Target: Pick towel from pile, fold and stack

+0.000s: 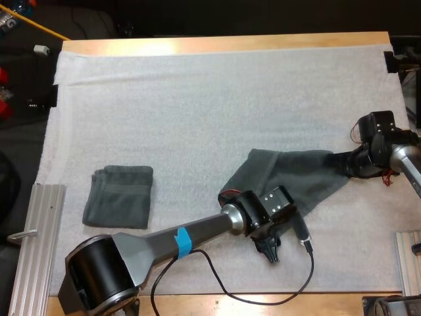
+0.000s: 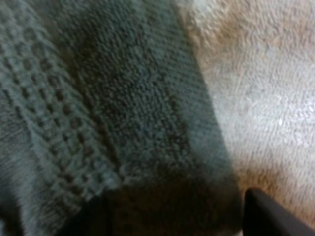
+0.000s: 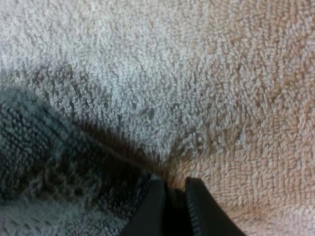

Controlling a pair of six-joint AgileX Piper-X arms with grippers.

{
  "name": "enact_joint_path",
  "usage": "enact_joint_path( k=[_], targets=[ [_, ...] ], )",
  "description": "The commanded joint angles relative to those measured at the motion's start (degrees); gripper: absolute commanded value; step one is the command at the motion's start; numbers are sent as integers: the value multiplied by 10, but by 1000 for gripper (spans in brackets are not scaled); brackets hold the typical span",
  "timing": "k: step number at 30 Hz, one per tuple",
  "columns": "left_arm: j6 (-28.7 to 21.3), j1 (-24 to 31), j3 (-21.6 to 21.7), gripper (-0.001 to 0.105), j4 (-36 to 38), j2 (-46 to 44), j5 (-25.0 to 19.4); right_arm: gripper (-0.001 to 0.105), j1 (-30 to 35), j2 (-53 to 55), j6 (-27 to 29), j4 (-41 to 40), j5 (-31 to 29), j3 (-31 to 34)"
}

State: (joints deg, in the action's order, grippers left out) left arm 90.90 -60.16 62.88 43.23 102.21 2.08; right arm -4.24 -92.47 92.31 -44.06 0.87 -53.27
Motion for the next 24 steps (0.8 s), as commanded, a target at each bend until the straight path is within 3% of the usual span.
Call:
enact_joint_path(
  k=[1,4,6,12,15,24],
  targets=[
    [5,-4,3,55,3,5,3,0,1,5,6,-4,1,0],
    [5,-7,3,58,9,17,3,0,1,5,6,-4,1,0],
    [5,-7,4,55,16,23,-2,0,1,5,6,-4,1,0],
    [5,-7,14,24,44,24,-15,0,1,5,6,-4,2,0],
    [5,-7,32,17,64,23,-15,0,1,5,5,-6,3,0],
    [5,-7,89,16,109,-24,-15,0,1,15,4,-37,14,0]
  ],
)
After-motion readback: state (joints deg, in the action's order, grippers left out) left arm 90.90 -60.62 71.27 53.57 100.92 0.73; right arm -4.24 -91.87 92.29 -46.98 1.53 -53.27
